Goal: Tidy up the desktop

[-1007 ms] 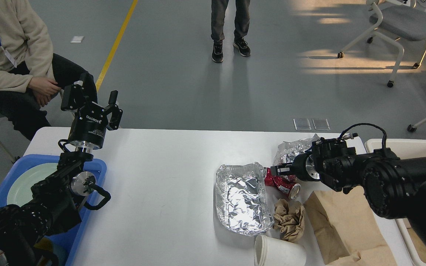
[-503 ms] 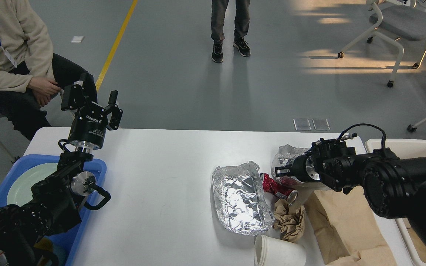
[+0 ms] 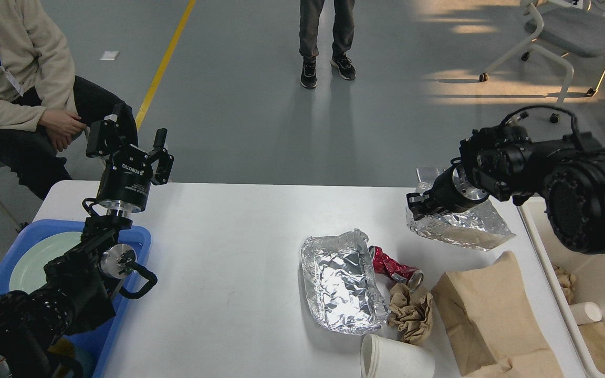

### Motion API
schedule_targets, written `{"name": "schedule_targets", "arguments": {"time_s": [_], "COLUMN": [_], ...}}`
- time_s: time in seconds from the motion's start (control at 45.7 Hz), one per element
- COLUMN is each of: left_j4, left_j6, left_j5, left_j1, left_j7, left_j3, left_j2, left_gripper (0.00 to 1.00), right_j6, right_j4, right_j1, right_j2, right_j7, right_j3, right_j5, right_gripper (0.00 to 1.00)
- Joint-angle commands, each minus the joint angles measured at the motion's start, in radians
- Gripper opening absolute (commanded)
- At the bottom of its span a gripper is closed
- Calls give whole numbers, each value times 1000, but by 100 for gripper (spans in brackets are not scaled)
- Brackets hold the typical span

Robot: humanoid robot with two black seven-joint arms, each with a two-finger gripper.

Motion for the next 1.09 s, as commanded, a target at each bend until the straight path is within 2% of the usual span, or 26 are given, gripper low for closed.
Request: {"name": "schedule_targets", "arguments": {"time_s": [0.0, 0.066, 0.306, 0.482, 0.657, 0.854, 0.985, 1.073], "left_j4": [0, 0, 0, 0, 0, 0, 0, 0], "left_j6": [0, 0, 0, 0, 0, 0, 0, 0], "left_j5": [-1, 1, 1, 1, 1, -1, -1, -1], "left_j1": [0, 0, 0, 0, 0, 0, 0, 0], "left_j7": [0, 0, 0, 0, 0, 0, 0, 0], "left_j3": [0, 0, 0, 0, 0, 0, 0, 0], "left_j2": [0, 0, 0, 0, 0, 0, -1, -1], "left_gripper": [96, 96, 96, 96, 96, 96, 96, 96], "right_j6": [219, 280, 280, 280, 280, 273, 126, -16], "right_j4": [17, 26, 94, 103, 92, 65, 31, 17], "right_j1": [155, 239, 535, 626, 588, 428, 300, 212], "right_j2": [-41, -55, -90, -127, -239, -381, -472, -518], "right_j7": [1, 3, 4, 4, 0, -2, 0, 0], "right_j3": [-51, -73, -155, -174, -177, -191, -182, -159], "right_j5": [-3, -5, -72, -261, -365, -373, -357, -350], "right_gripper": [0, 0, 0, 0, 0, 0, 0, 0]}}
